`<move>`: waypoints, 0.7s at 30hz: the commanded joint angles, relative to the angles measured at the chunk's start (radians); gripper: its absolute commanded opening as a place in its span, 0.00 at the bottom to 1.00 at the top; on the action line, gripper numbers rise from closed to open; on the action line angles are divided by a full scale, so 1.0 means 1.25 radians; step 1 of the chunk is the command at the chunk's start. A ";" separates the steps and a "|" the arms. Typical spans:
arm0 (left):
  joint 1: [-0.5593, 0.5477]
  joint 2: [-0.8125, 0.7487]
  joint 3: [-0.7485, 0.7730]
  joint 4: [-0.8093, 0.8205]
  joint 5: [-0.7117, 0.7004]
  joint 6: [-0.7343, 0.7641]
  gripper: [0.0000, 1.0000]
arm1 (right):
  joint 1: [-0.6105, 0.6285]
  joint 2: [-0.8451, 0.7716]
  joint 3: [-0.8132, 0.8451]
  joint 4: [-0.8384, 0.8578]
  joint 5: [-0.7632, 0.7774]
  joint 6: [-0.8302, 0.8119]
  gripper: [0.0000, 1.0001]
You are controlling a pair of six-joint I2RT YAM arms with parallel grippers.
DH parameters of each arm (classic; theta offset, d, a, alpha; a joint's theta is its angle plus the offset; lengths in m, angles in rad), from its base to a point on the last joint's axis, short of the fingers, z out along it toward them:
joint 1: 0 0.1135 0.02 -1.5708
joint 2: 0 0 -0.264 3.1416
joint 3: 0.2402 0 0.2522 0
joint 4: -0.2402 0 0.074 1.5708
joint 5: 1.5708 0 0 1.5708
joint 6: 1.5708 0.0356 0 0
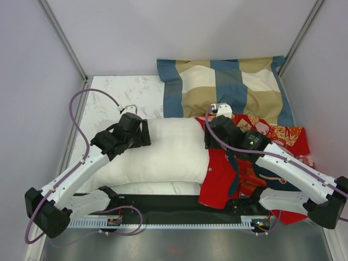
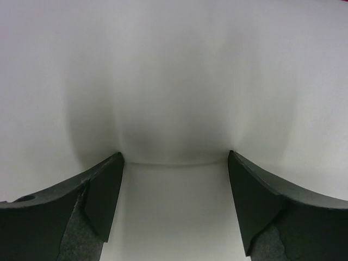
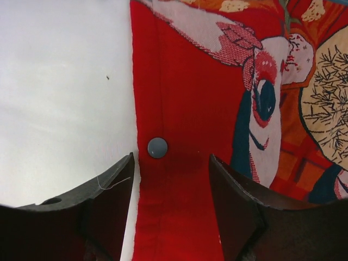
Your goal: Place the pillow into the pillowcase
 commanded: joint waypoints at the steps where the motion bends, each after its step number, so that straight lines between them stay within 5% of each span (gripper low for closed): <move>1: 0.009 0.028 -0.044 0.035 0.043 0.011 0.82 | 0.014 0.010 -0.014 0.002 0.022 -0.008 0.64; 5: 0.007 0.022 -0.060 0.068 0.072 0.010 0.48 | 0.025 0.035 -0.010 -0.051 0.096 0.016 0.37; 7: 0.007 0.019 -0.066 0.083 0.083 0.014 0.03 | 0.033 0.036 0.002 -0.067 0.125 0.021 0.19; 11: 0.006 0.011 -0.072 0.124 0.116 0.000 0.02 | 0.043 0.021 0.027 -0.048 0.089 0.014 0.00; 17: -0.013 -0.002 0.020 0.129 0.168 -0.018 0.02 | 0.058 0.112 0.154 0.054 -0.084 -0.008 0.00; 21: -0.094 0.028 0.180 0.119 0.167 -0.028 0.02 | 0.121 0.276 0.406 0.066 -0.110 -0.019 0.00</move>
